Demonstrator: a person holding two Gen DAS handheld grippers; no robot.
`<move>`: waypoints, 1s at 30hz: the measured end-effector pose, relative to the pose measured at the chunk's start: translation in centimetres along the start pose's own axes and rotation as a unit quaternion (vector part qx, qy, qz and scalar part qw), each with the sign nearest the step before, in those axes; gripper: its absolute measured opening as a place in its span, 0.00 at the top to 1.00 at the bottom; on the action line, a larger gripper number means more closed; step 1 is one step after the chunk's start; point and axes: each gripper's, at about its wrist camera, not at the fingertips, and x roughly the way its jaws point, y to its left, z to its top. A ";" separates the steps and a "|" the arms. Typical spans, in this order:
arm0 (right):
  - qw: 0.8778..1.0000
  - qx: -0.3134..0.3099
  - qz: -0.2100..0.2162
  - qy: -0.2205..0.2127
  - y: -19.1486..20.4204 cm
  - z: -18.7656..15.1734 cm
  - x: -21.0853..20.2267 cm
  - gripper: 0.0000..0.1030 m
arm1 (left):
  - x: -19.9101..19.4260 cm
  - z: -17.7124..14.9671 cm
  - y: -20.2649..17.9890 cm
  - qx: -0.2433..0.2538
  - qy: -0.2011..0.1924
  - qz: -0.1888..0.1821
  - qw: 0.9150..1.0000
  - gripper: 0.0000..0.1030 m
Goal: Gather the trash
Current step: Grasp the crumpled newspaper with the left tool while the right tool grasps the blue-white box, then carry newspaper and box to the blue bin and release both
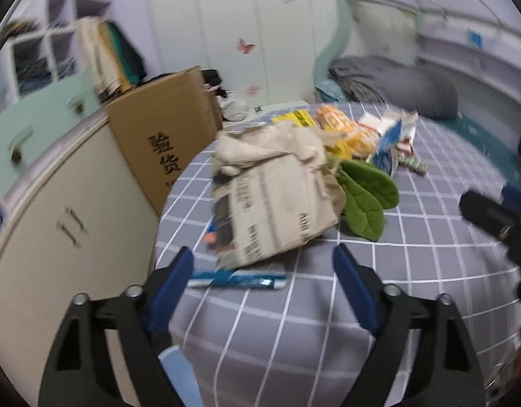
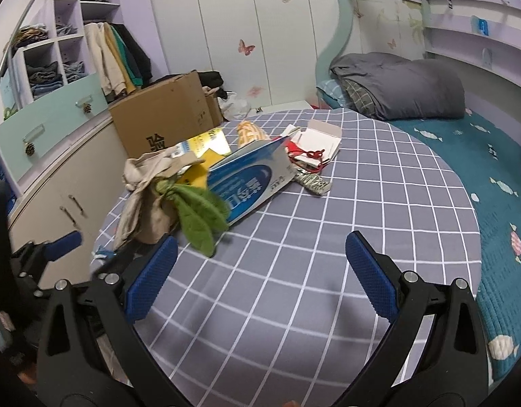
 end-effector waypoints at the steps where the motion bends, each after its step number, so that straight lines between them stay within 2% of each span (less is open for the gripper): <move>1: 1.000 0.003 -0.001 0.002 -0.3 0.2 0.3 0.06 | 0.7 0.2 -0.3 0.013 0.001 0.006 1.000 0.28; 3: 1.000 0.006 -0.003 0.004 -0.6 0.5 0.9 0.06 | 1.6 0.7 -0.8 0.035 -0.002 0.016 0.999 0.37; 4: 1.000 0.009 -0.003 0.006 -0.8 0.6 1.1 0.06 | 1.6 0.9 -0.9 0.037 -0.004 0.016 0.999 0.46; 7: 1.000 0.015 0.001 0.009 -1.0 1.0 1.6 0.06 | 1.3 1.4 -0.1 0.023 -0.013 -0.014 1.000 0.70; 11: 0.999 0.039 0.021 0.011 -1.3 1.8 2.2 0.06 | -0.3 2.0 0.8 0.019 -0.053 -0.012 0.998 0.87; 13: 0.998 0.055 0.032 0.013 -1.3 2.3 2.5 0.06 | -1.2 2.4 1.8 -0.004 -0.070 -0.025 0.997 0.93; 17: 0.990 0.116 0.078 0.019 -1.6 3.7 3.6 0.06 | -1.8 3.2 3.7 -0.055 -0.085 -0.042 0.994 0.95; 21: 0.983 0.160 0.085 0.031 -1.8 5.2 6.1 0.07 | -2.2 3.8 5.3 -0.101 -0.094 -0.054 0.989 0.95; 23: 0.980 0.174 0.088 0.044 -1.9 5.7 7.6 0.16 | -2.5 4.0 5.5 -0.112 -0.101 -0.053 0.987 0.95; 24: 0.979 0.178 0.090 0.051 -2.0 5.8 8.2 0.27 | -2.7 4.2 5.8 -0.118 -0.107 -0.051 0.986 0.95; 25: 0.977 0.184 0.093 0.060 -2.1 5.9 8.9 0.48 | -2.8 4.3 6.0 -0.121 -0.109 -0.052 0.985 0.95; 27: 0.972 0.193 0.109 0.082 -2.3 6.0 10.1 0.71 | -3.2 4.7 6.5 -0.131 -0.117 -0.056 0.983 0.95; 28: 0.969 0.198 0.119 0.084 -2.5 6.0 10.2 0.80 | -3.4 4.8 6.6 -0.134 -0.120 -0.058 0.982 0.95; 30: 0.970 0.190 0.130 0.072 -2.6 6.2 9.4 0.90 | -4.2 4.8 7.0 -0.143 -0.130 -0.065 0.979 0.95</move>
